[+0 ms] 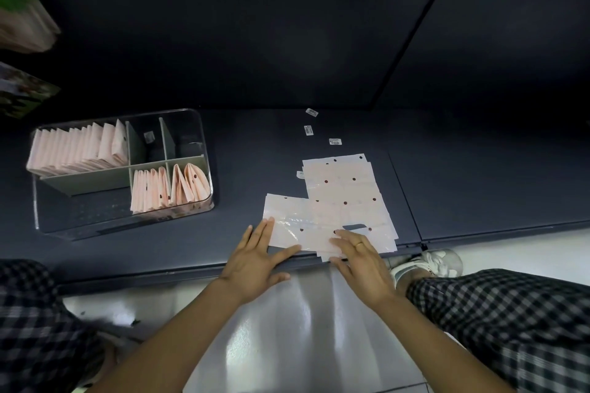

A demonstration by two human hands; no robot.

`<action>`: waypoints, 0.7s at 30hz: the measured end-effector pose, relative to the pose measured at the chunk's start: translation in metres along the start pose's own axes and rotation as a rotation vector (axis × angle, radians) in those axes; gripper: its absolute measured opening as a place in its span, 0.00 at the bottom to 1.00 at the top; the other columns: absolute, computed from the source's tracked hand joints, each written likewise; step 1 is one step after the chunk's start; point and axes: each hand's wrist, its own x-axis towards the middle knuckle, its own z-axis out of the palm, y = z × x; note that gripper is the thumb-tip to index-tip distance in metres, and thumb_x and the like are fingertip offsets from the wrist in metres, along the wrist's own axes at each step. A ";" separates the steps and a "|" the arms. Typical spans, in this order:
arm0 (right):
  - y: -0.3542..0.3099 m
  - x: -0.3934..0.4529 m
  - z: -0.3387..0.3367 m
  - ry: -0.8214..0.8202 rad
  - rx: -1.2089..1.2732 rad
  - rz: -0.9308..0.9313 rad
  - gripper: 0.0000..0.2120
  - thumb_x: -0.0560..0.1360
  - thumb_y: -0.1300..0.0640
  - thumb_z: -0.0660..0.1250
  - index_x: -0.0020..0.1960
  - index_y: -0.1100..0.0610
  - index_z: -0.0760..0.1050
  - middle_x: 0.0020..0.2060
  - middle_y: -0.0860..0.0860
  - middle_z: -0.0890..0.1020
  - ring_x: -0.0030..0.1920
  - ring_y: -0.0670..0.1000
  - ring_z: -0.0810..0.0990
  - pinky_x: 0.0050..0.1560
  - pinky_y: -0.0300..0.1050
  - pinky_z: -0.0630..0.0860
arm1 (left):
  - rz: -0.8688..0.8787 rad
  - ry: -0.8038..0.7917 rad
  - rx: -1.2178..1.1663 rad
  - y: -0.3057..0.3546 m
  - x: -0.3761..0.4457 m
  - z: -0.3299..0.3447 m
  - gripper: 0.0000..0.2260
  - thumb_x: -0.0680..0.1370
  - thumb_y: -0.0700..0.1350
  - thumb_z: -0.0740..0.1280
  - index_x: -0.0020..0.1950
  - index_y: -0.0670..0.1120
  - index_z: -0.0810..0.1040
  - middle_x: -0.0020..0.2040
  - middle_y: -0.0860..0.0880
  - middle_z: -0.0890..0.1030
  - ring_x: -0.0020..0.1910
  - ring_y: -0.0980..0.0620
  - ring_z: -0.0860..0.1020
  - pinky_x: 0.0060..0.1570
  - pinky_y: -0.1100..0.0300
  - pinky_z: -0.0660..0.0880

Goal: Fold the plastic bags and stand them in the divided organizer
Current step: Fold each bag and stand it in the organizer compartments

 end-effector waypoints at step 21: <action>0.008 0.040 -0.014 -0.032 0.537 0.213 0.03 0.80 0.53 0.58 0.47 0.48 0.69 0.44 0.49 0.74 0.47 0.49 0.73 0.45 0.38 0.69 | -0.408 0.333 -0.606 -0.022 0.028 -0.030 0.09 0.75 0.46 0.70 0.53 0.46 0.81 0.46 0.46 0.83 0.50 0.43 0.77 0.45 0.56 0.68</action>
